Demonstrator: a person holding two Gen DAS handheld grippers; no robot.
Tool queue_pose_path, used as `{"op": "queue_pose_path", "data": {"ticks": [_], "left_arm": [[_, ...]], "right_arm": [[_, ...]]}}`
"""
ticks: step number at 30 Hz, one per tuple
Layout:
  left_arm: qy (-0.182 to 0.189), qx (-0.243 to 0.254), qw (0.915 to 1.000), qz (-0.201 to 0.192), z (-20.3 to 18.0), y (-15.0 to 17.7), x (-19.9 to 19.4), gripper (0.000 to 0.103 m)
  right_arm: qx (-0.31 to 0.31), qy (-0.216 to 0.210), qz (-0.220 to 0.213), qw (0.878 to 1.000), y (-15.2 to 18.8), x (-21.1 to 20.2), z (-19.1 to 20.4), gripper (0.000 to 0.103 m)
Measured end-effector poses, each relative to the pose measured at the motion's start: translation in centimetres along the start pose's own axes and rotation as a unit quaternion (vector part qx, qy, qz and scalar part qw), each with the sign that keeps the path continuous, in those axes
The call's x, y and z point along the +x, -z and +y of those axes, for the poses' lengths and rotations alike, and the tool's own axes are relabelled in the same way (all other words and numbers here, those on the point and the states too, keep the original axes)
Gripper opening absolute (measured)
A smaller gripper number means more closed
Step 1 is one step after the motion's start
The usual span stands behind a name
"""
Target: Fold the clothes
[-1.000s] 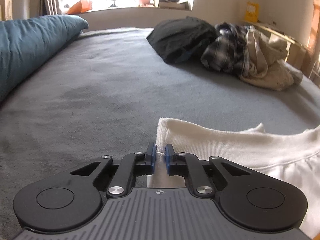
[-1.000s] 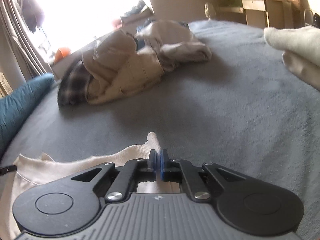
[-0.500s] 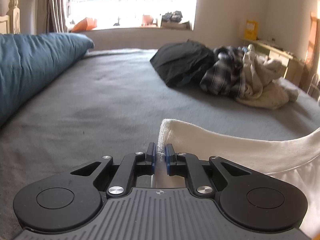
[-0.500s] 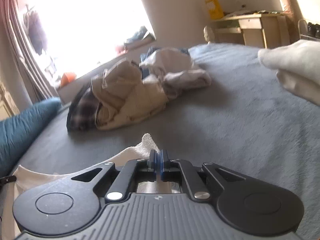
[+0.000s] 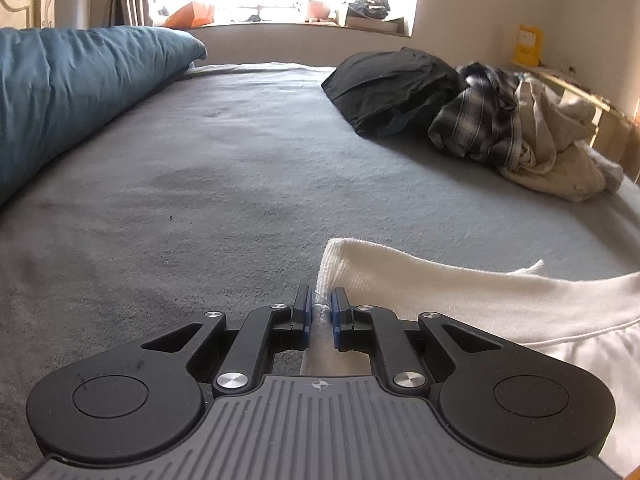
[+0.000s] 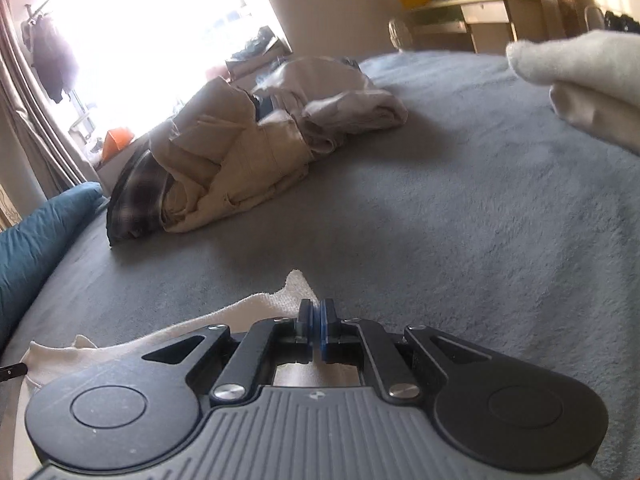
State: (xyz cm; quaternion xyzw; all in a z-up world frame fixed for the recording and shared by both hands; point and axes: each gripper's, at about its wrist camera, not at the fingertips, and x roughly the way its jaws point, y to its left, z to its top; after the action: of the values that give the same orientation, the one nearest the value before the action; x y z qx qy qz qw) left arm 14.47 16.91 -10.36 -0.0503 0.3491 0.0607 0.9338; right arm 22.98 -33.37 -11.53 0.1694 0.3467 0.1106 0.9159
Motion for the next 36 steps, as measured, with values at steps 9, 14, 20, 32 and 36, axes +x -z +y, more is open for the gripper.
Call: {"op": "queue_pose_path", "data": {"ticks": [9, 14, 20, 32, 36], "left_arm": [[-0.015, -0.019, 0.9995, 0.022, 2.2, -1.8, -1.3, 0.039], [0.051, -0.004, 0.998, 0.037, 0.8, -2.9, -1.6, 0.039], [0.005, 0.037, 0.9956, 0.086, -1.9, -2.3, 1.3, 0.039], [-0.039, 0.076, 0.9942, 0.065, 8.5, -6.1, -14.2, 0.055], [0.04, 0.045, 0.9857, 0.158, 8.9, -2.0, -14.2, 0.055]], "right_arm": [[-0.035, 0.034, 0.011, 0.999, -1.1, -2.5, 1.3, 0.03], [-0.105, -0.02, 0.034, 0.994, -0.7, -3.1, 5.0, 0.029], [-0.086, 0.041, 0.077, 0.992, -0.3, 0.8, 4.6, 0.016], [-0.028, -0.035, 0.1, 0.994, -1.3, -10.0, 0.9, 0.031], [0.005, -0.064, 0.142, 0.988, 0.5, -12.1, -0.9, 0.035]]}}
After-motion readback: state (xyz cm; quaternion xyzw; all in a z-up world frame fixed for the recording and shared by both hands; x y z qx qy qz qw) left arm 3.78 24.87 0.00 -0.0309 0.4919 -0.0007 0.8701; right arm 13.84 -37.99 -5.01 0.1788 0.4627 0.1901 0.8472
